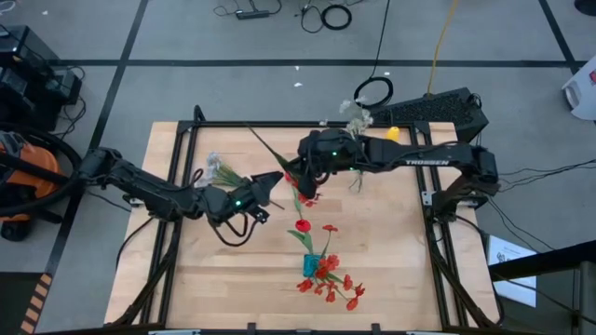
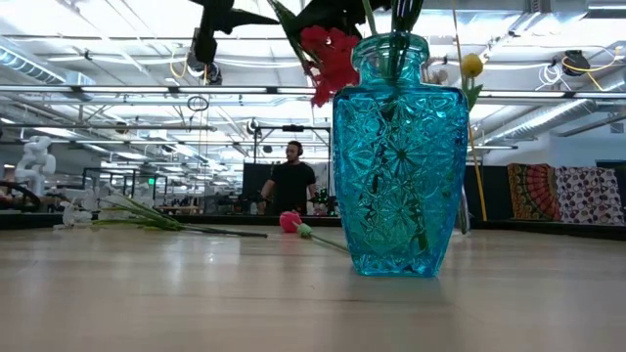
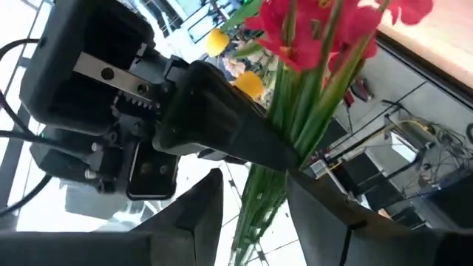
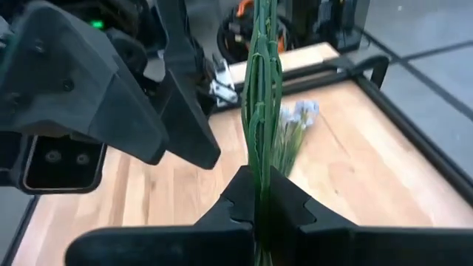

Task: Sort flowers into vase by color
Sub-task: Put the orange flowers into the blue vase

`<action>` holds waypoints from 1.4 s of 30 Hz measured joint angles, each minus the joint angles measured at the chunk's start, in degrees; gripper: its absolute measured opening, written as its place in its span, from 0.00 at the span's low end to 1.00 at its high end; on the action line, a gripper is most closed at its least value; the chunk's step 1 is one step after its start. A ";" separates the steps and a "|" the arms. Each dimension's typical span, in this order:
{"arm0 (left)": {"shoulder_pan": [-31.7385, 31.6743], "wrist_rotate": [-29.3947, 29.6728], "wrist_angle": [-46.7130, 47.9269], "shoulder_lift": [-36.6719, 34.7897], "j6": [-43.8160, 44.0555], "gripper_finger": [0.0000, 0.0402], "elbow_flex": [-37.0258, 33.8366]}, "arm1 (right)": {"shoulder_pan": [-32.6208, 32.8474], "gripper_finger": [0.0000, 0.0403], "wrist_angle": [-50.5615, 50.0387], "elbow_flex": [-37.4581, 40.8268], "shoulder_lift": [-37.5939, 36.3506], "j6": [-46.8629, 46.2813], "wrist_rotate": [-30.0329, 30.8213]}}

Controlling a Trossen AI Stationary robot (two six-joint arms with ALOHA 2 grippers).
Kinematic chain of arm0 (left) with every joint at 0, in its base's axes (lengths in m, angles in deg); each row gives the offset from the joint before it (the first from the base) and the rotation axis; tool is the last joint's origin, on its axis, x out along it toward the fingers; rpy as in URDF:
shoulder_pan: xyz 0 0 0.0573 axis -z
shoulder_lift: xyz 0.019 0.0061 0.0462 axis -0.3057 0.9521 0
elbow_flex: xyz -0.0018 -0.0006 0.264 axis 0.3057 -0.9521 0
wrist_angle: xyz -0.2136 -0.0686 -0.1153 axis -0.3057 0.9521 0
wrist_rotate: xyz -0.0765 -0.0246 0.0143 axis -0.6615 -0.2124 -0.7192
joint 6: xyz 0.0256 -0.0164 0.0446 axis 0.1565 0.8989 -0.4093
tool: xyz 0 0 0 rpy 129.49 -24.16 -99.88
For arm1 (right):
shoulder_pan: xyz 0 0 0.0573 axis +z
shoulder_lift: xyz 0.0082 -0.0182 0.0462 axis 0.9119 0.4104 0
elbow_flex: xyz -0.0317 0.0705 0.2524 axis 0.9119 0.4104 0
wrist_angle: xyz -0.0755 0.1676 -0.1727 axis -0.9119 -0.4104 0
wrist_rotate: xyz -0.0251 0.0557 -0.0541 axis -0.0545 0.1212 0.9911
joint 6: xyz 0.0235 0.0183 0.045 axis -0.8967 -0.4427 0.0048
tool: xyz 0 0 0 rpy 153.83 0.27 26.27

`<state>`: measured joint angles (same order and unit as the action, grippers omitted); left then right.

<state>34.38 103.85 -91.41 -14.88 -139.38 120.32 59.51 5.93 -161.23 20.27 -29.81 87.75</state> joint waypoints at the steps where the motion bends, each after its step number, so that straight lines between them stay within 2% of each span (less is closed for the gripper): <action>1: -0.08 0.20 0.08 0.19 -0.14 0.38 -0.02 | 0.00 0.00 -1.20 -0.78 0.50 0.03 -0.08; 8: -0.64 2.72 -0.15 0.67 -1.21 0.38 -0.06 | -0.02 0.00 -7.12 -1.69 0.76 -0.19 -0.25; 13: -2.24 2.61 -0.02 0.67 -1.19 0.38 -0.06 | -0.02 0.00 -7.29 -1.69 0.76 -0.25 -4.47; 36: -6.57 0.45 -1.73 0.67 -0.93 0.38 -0.15 | 0.00 0.00 -7.99 -1.67 1.42 -1.01 -4.63; 42: -7.60 0.38 -1.62 0.67 5.01 0.36 -0.15 | 0.00 0.00 -8.68 -1.67 1.42 -1.13 -4.63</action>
<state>26.78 104.23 -93.03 -14.21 -134.37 120.17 59.51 -2.75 -162.90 21.68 -30.94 83.12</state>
